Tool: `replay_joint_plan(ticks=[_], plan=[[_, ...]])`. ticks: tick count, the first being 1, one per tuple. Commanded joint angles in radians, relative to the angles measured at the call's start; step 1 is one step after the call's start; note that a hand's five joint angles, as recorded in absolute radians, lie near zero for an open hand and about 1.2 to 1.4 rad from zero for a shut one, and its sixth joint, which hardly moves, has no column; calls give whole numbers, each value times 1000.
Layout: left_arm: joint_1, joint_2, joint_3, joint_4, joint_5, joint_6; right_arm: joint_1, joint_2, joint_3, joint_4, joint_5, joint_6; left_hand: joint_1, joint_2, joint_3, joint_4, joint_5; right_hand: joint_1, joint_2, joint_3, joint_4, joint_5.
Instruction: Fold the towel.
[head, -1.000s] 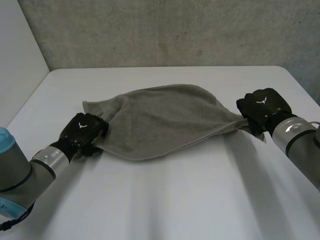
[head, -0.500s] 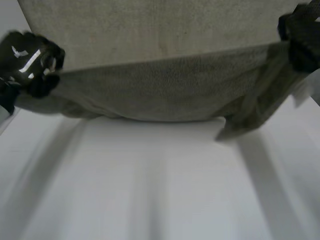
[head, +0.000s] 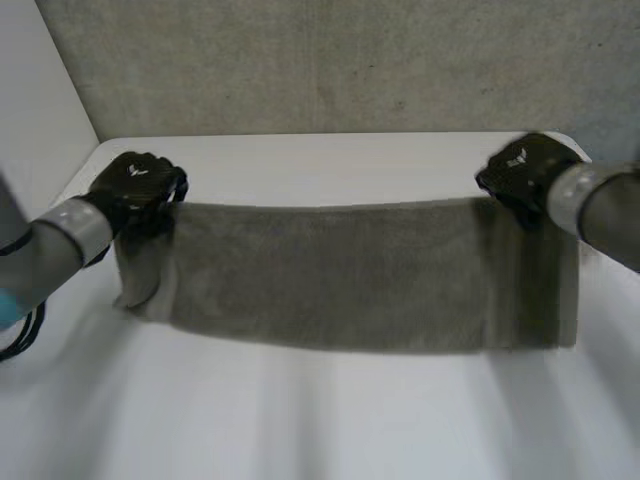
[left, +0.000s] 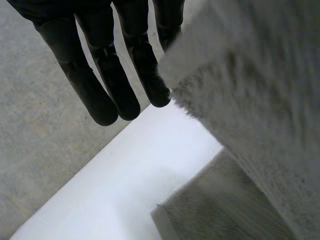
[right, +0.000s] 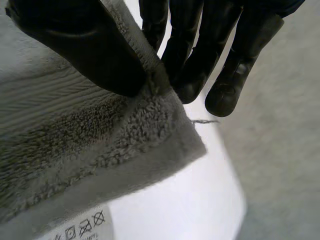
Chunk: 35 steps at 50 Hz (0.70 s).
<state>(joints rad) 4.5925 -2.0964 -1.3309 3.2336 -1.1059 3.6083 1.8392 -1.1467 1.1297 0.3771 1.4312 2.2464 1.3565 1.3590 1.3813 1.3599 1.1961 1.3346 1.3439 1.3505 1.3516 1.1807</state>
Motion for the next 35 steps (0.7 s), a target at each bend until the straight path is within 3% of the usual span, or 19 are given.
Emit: replay_joint_plan(ticks=[1, 2, 4, 5, 7, 13, 15, 21, 29, 31, 35], plan=[[-119, -116, 417, -9, -121, -34, 51, 58, -180, -425, 40, 33, 40, 37, 15, 36, 26, 62, 52, 46, 45, 41], [-119, -116, 418, -9, -121, -34, 51, 58, -180, -426, 40, 33, 40, 37, 15, 36, 26, 62, 52, 46, 45, 41], [-145, -77, 553, 93, -231, -135, 49, -17, -176, -669, 102, 116, 40, 37, 15, 36, 26, 62, 52, 46, 45, 41], [-146, -77, 553, 94, -232, -135, 49, -18, -176, -670, 103, 116, 40, 37, 15, 36, 26, 62, 52, 46, 45, 41], [-135, -7, 614, 228, -302, -265, 45, -121, -177, -771, 127, 171, 40, 37, 15, 36, 26, 62, 52, 46, 45, 41], [-130, 32, 676, 370, -299, -385, 40, -125, -251, -616, 71, 179, 40, 37, 15, 36, 26, 62, 52, 46, 45, 41], [-123, 26, 699, 342, -281, -379, 45, -94, -300, -497, 48, 179, 40, 37, 15, 36, 26, 62, 52, 46, 45, 41], [-96, 15, 659, 302, -249, -376, 35, -84, -289, -405, 20, 183, 40, 37, 15, 36, 26, 62, 52, 46, 45, 41], [-37, 24, 315, 341, -104, -375, 26, -59, -157, -406, -83, 174, 40, 37, 15, 36, 26, 62, 52, 46, 45, 41], [-24, 18, 157, 411, -45, -352, 17, -16, -88, -408, -133, 167, 40, 37, 15, 36, 26, 62, 52, 46, 45, 41], [-6, 4, 4, 492, -12, -287, 15, 27, -4, -426, -170, 167, 40, 37, 15, 36, 26, 62, 52, 46, 45, 41]])
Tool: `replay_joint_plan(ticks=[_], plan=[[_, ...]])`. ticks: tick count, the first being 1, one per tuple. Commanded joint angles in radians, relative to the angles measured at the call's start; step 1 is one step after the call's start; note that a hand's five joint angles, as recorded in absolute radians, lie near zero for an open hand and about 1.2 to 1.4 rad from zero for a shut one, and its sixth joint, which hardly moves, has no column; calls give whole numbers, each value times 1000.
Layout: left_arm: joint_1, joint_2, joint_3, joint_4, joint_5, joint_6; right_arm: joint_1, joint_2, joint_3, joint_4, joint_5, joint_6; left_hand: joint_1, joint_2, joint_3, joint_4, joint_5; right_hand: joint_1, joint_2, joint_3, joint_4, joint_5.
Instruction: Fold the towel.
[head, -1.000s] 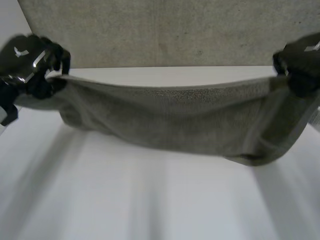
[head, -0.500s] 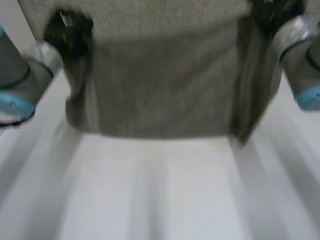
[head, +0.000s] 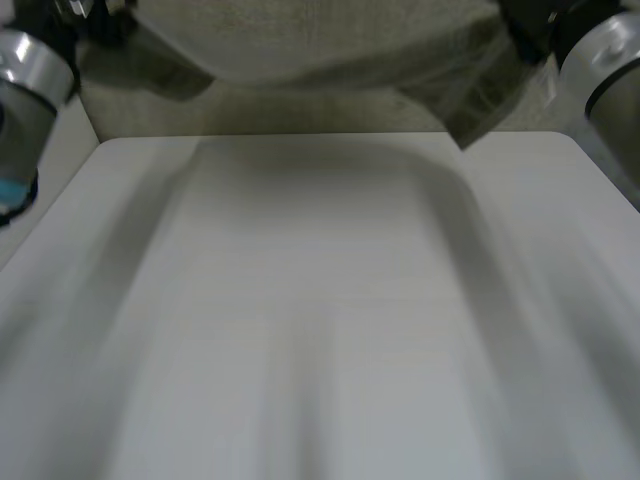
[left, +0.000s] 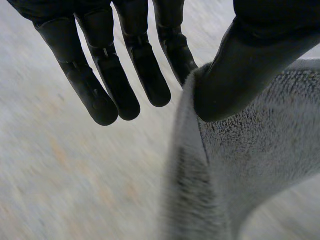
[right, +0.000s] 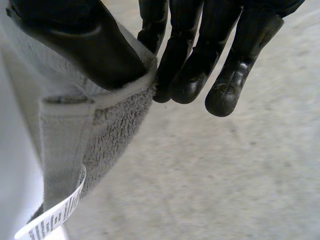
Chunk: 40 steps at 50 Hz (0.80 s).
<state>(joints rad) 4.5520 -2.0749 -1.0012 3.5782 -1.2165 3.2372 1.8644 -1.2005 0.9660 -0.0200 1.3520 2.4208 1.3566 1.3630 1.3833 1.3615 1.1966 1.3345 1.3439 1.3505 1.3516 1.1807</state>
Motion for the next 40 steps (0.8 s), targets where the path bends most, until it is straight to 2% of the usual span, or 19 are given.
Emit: replay_joint_plan(ticks=[1, 5, 6, 8, 12, 17, 22, 23, 24, 25, 27, 28, 30, 31, 33, 34, 35, 37, 40], plan=[[41, -37, -391, 186, 107, 126, -10, 108, 209, -50, -108, -11, 40, 33, 13, 35, 25, 62, 52, 46, 45, 41], [67, -86, -535, 235, 146, 254, -11, 194, 371, -167, -142, -72, 40, 33, 13, 35, 25, 62, 52, 46, 45, 41], [67, -86, -536, 235, 146, 254, -11, 194, 372, -167, -142, -72, 40, 33, 13, 35, 25, 62, 52, 46, 45, 41], [74, -105, -601, 232, 190, 321, -5, 232, 463, -228, -131, -170, 40, 33, 13, 35, 25, 62, 52, 46, 45, 41], [96, -97, -654, 229, 226, 368, -4, 223, 533, -248, -129, -266, 40, 33, 13, 35, 25, 62, 52, 46, 45, 41], [147, -8, -706, 197, 249, 381, -8, 119, 602, -247, -122, -287, 40, 33, 13, 35, 25, 62, 52, 46, 45, 41], [185, 136, -757, 91, 262, 378, -17, -115, 686, -207, -119, -286, 40, 33, 13, 35, 25, 62, 52, 46, 45, 41], [185, 136, -757, 91, 262, 378, -17, -116, 686, -207, -119, -286, 40, 33, 13, 35, 25, 62, 52, 46, 45, 41], [196, 188, -776, 64, 281, 377, -28, -176, 700, -172, -120, -281, 40, 33, 13, 35, 25, 62, 52, 46, 45, 41], [196, 188, -777, 63, 281, 377, -28, -177, 700, -172, -120, -281, 40, 33, 13, 35, 25, 62, 52, 46, 45, 41], [228, 295, -830, 22, 340, 375, -83, -293, 718, -71, -132, -260, 40, 33, 13, 35, 25, 62, 52, 46, 45, 41], [228, 295, -830, 22, 341, 375, -83, -294, 718, -71, -132, -259, 40, 33, 13, 35, 25, 62, 52, 46, 45, 41], [274, 407, -896, -2, 411, 375, -134, -403, 723, 56, -151, -230, 40, 33, 13, 35, 25, 62, 52, 46, 45, 41], [274, 407, -896, -3, 411, 375, -134, -404, 723, 57, -151, -230, 40, 33, 13, 35, 25, 62, 52, 46, 45, 41], [320, 530, -973, -27, 507, 377, -175, -476, 720, 214, -204, -227, 40, 33, 13, 35, 25, 62, 52, 46, 45, 41], [347, 574, -1000, -38, 559, 374, -209, -491, 718, 292, -239, -232, 40, 33, 13, 35, 25, 62, 52, 46, 45, 41], [348, 575, -1001, -38, 560, 374, -209, -491, 718, 293, -240, -232, 40, 33, 13, 35, 25, 62, 52, 46, 45, 41], [404, 624, -1034, -52, 644, 372, -298, -499, 712, 404, -302, -250, 40, 33, 13, 35, 25, 62, 52, 46, 45, 41], [418, 633, -1039, -49, 670, 372, -344, -499, 708, 440, -329, -266, 40, 33, 13, 35, 25, 62, 52, 46, 45, 41]])
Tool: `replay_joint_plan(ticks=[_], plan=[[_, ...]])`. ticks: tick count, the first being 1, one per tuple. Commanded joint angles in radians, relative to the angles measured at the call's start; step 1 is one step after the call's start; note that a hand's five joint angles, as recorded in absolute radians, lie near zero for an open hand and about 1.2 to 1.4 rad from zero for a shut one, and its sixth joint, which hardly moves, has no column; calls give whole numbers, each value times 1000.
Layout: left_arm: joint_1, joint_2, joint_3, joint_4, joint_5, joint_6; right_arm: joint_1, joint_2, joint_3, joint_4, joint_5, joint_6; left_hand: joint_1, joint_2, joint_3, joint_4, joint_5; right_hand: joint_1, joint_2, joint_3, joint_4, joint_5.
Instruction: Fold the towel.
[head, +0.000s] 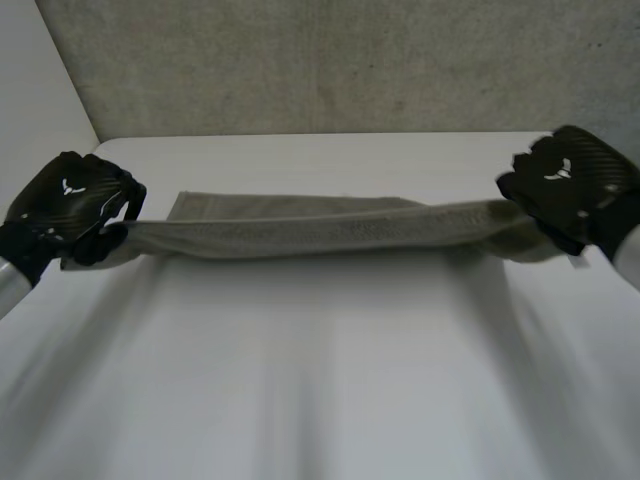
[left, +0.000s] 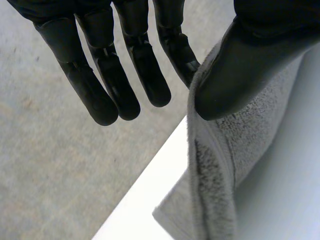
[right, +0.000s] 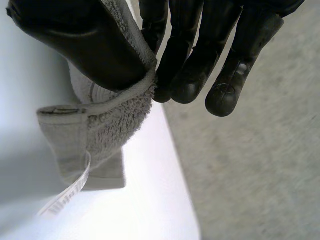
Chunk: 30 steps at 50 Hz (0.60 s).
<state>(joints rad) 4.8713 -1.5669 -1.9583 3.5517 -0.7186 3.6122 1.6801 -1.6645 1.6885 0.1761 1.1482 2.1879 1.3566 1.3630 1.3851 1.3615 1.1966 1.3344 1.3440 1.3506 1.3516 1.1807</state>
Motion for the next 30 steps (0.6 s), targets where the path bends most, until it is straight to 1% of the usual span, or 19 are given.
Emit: replay_joint_plan(ticks=[1, 3, 4, 5, 6, 8, 9, 11, 12, 14, 15, 17, 19, 20, 22, 23, 25, 28, 30], plan=[[102, 122, -77, -19, 182, -3, -195, -29, -16, 247, -149, -55, 40, 33, 11, 35, 25, 62, 52, 46, 45, 41], [100, 110, -64, -19, 179, -3, -214, -14, -16, 237, -168, -57, 40, 33, 11, 35, 25, 62, 52, 46, 45, 41], [94, 84, -39, -19, 162, -3, -215, 20, -22, 217, -174, -57, 40, 33, 11, 35, 25, 62, 52, 46, 45, 41], [70, 30, 2, -16, 134, -1, -201, 90, -44, 177, -166, -53, 40, 33, 11, 35, 25, 62, 52, 46, 45, 41], [70, 30, 2, -16, 134, -1, -201, 91, -44, 177, -166, -53, 40, 33, 11, 35, 25, 62, 52, 46, 45, 41], [-48, -124, 114, -10, 55, -1, -142, 226, -111, 113, -113, -30, 40, 33, 11, 35, 25, 62, 52, 46, 45, 41], [-48, -125, 114, -10, 54, -1, -142, 227, -112, 112, -113, -30, 40, 33, 11, 35, 25, 62, 52, 46, 45, 41], [-166, -285, 243, -8, -33, 9, -32, 355, -200, 79, -20, -20, 40, 33, 11, 35, 25, 62, 52, 46, 45, 41], [-167, -286, 243, -8, -33, 10, -31, 356, -200, 79, -19, -20, 40, 33, 11, 35, 25, 62, 52, 46, 45, 41], [-228, -440, 397, -19, -125, 29, 50, 480, -300, 75, 72, -29, 40, 33, 11, 35, 25, 62, 52, 46, 45, 41], [-228, -441, 398, -19, -125, 29, 50, 480, -300, 75, 73, -30, 40, 33, 11, 35, 25, 62, 52, 46, 45, 41], [-258, -572, 542, -37, -208, 39, 78, 601, -405, 60, 146, -31, 40, 33, 11, 35, 25, 62, 52, 46, 45, 41], [-265, -625, 606, -48, -235, 42, 84, 655, -458, 45, 169, -30, 40, 33, 11, 35, 25, 62, 52, 46, 45, 41], [-265, -625, 607, -48, -236, 42, 84, 655, -458, 45, 170, -30, 40, 33, 11, 35, 25, 62, 52, 46, 45, 41], [-309, -726, 732, -69, -268, 42, 111, 735, -545, 5, 206, -30, 40, 33, 11, 35, 25, 62, 52, 46, 45, 41], [-309, -726, 733, -70, -268, 42, 112, 735, -546, 5, 206, -30, 40, 33, 11, 35, 25, 62, 52, 46, 45, 41], [-344, -813, 850, -99, -291, 42, 128, 796, -607, -38, 234, -28, 40, 33, 11, 35, 25, 62, 52, 46, 45, 41], [-352, -852, 900, -116, -311, 43, 132, 827, -639, -60, 251, -26, 40, 33, 11, 35, 25, 62, 52, 46, 45, 41], [-357, -907, 979, -140, -366, 43, 133, 880, -693, -86, 289, -28, 40, 33, 11, 35, 25, 62, 52, 46, 45, 41]])
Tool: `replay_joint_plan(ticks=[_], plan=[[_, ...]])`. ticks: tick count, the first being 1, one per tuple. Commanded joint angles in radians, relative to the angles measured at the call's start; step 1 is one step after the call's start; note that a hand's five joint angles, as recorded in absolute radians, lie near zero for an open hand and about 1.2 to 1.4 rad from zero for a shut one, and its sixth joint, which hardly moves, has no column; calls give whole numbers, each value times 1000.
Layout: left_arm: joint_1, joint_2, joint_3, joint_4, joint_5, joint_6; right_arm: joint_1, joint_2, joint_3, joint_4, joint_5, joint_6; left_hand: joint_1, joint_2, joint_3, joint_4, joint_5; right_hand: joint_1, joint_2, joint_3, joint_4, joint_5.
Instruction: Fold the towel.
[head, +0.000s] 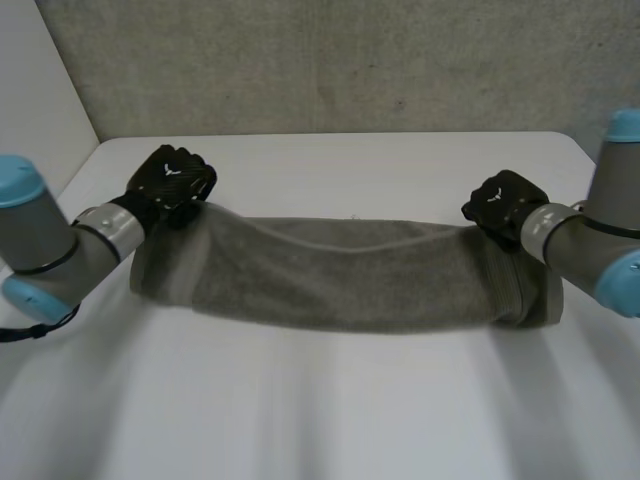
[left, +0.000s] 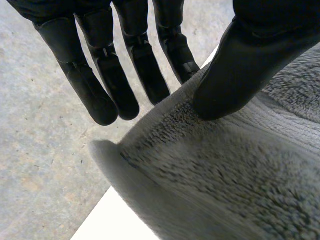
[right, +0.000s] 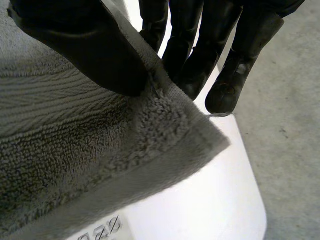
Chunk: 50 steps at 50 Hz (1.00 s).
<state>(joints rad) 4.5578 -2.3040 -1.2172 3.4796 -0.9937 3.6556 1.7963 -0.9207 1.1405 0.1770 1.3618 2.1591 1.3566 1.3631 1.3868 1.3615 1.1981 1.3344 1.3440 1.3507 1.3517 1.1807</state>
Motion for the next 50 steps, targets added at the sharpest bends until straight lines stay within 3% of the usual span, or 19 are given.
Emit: replay_joint_plan(ticks=[1, 16, 28, 30, 31, 33, 34, 39, 42, 50], plan=[[-43, -170, 239, -68, -91, 0, 17, 137, -145, -87, 76, 1, 40, 33, 9, 35, 24, 62, 52, 46, 45, 41], [-60, -334, 465, -91, -221, 9, 25, 298, -336, -129, 94, -1, 40, 33, 9, 35, 24, 62, 52, 46, 45, 41], [-62, -374, 490, -94, -235, 63, 25, 392, -444, -131, 95, 2, 40, 33, 9, 35, 24, 28, 18, 11, 10, 7], [-66, -371, 485, -93, -262, 63, 25, 408, -465, -131, 120, 10, 37, 31, 7, 32, 21, -1041, -1051, -1058, -1059, -1062], [-66, -371, 485, -93, -263, 63, 25, 408, -466, -131, 120, 10, 37, 31, 7, 32, 21, -1047, -1056, -1063, -1064, -1068], [-72, -359, 496, -93, -310, 54, 26, 396, -481, -126, 149, 31, -1182, -1189, -1212, -1187, -1198, -1160, -1169, -1176, -1177, -1181], [-72, -359, 496, -93, -310, 54, 26, 396, -481, -126, 149, 31, -1182, -1189, -1212, -1187, -1198, -1160, -1169, -1176, -1177, -1181], [-62, -238, 449, -102, -341, -21, 18, 250, -439, -117, 146, 188, -1181, -1188, -1211, -1186, -1197, -1160, -1169, -1176, -1177, -1181], [-48, -155, 369, -108, -332, -104, 11, 36, -276, -119, 109, 339, -1178, -1185, -1209, -1183, -1194, -1160, -1169, -1176, -1177, -1181], [-2, 102, 87, -105, -286, -198, 14, -237, 60, -107, 122, 361, -1155, -1161, -1185, -1160, -1171, -1160, -1169, -1176, -1177, -1181]])
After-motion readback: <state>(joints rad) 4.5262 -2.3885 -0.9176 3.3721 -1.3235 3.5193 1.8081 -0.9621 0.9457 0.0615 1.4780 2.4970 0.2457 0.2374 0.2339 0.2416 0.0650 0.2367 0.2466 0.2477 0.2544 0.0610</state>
